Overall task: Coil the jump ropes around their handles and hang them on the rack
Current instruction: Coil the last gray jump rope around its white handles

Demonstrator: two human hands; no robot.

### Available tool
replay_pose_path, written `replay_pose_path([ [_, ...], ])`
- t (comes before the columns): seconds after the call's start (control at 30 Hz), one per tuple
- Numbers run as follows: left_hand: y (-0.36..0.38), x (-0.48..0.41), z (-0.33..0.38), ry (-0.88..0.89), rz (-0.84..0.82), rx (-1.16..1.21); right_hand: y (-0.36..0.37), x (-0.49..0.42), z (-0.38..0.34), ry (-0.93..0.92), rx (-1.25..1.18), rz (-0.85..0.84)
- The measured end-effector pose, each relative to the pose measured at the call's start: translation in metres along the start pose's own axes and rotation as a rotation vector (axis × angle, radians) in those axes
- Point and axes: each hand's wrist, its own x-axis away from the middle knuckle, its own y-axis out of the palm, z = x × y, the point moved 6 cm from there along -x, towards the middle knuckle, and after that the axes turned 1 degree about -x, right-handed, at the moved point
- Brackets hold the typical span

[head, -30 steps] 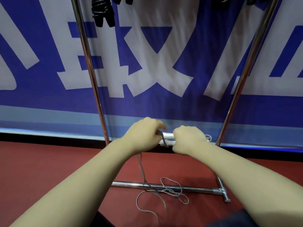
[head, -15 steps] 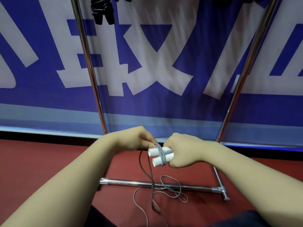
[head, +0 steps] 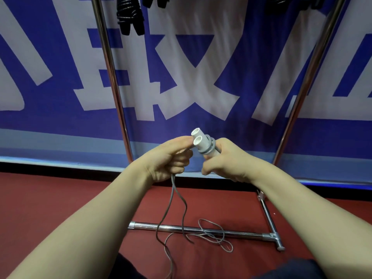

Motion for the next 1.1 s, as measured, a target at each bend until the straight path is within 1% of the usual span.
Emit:
replay_pose_path([
  [0.17,-0.003,0.003,0.009,0.079,0.09,-0.122,-0.002,-0.002,-0.004,0.024,-0.148,0.014],
  [0.23,-0.007,0.005,0.013,0.143,0.127,-0.244,-0.003,-0.004,-0.002,0.043,-0.152,0.023],
  [0.33,-0.015,0.008,0.022,0.302,0.238,-0.538,-0.001,-0.005,0.002,0.081,-0.135,0.009],
  [0.43,-0.011,0.01,0.031,0.462,0.302,-1.015,-0.002,-0.006,0.006,0.119,-0.144,0.029],
  [0.5,-0.009,0.01,0.031,0.455,0.283,-1.184,-0.002,-0.008,0.01,0.14,-0.099,0.036],
  [0.57,-0.014,0.01,0.028,0.388,0.292,-1.237,0.0,-0.008,0.012,0.161,-0.053,0.028],
  [0.63,-0.013,0.01,0.024,0.366,0.295,-1.269,0.001,-0.008,0.012,0.17,-0.036,0.027],
  [0.7,-0.006,0.011,0.021,0.366,0.305,-1.365,0.0,-0.006,0.011,0.169,-0.032,0.03],
  [0.77,-0.001,0.012,0.019,0.376,0.381,-1.498,0.0,-0.005,0.009,0.161,-0.031,0.027],
  [0.83,0.002,0.011,0.019,0.396,0.475,-1.556,0.002,-0.004,0.006,0.144,-0.033,0.028],
  [0.87,0.004,0.009,0.019,0.377,0.512,-1.58,0.002,-0.005,0.004,0.132,-0.033,0.037],
  [0.97,0.0,0.001,0.015,0.221,0.565,-1.676,0.004,-0.006,-0.004,0.066,0.016,0.08],
  [1.03,-0.002,0.0,0.017,0.177,0.603,-1.639,0.005,-0.006,-0.01,0.022,0.078,0.111],
  [1.07,-0.004,0.001,0.017,0.186,0.642,-1.561,0.005,-0.006,-0.012,0.002,0.095,0.127],
  [1.1,-0.006,0.003,0.018,0.213,0.676,-1.423,0.005,-0.006,-0.015,-0.014,0.1,0.143],
])
